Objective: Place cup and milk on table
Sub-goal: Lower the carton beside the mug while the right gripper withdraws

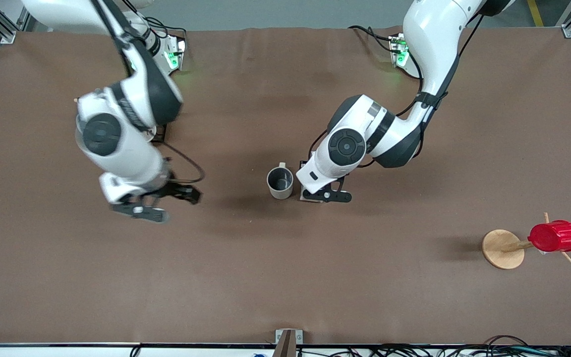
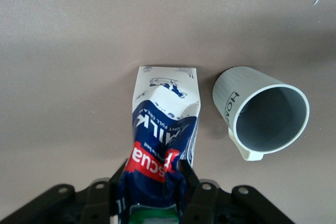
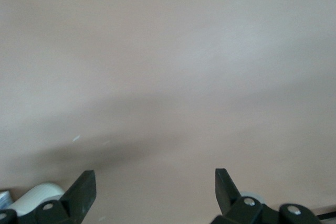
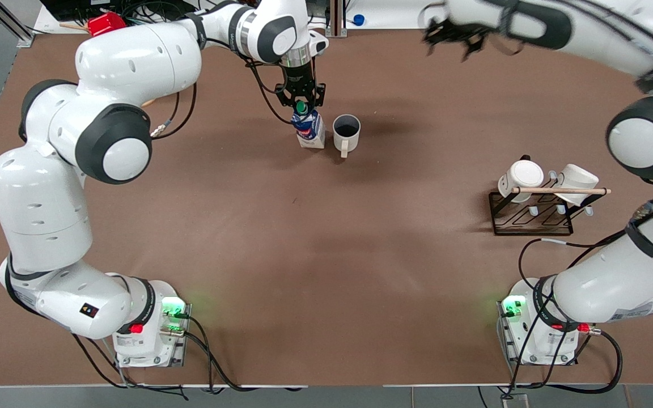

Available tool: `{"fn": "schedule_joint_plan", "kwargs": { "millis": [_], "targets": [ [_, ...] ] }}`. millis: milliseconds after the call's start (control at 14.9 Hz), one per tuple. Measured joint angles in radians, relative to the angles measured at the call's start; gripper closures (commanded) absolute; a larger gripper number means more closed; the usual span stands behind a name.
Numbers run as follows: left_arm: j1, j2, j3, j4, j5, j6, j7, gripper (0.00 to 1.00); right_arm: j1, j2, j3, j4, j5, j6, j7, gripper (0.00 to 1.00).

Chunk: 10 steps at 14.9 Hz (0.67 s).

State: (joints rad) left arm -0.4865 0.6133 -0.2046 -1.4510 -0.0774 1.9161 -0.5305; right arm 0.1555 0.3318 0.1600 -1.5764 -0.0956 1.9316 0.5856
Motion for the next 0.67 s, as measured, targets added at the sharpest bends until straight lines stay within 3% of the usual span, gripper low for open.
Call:
{"fn": "schedule_joint_plan", "kwargs": {
  "millis": [268,403,671],
  "targets": [
    [0.006,-0.010,0.002,0.022,0.000,0.000,0.000,0.00,-0.008,-0.103,-0.205,0.002,0.015,-0.100,-0.239,0.00],
    [0.020,-0.039,0.009,0.027,0.001,-0.014,0.000,0.00,-0.018,-0.146,-0.273,0.003,0.022,-0.150,-0.381,0.00],
    [0.118,-0.155,0.014,-0.014,0.045,-0.045,0.030,0.00,-0.153,-0.213,-0.297,0.013,0.101,-0.221,-0.669,0.00]
  ]
}}
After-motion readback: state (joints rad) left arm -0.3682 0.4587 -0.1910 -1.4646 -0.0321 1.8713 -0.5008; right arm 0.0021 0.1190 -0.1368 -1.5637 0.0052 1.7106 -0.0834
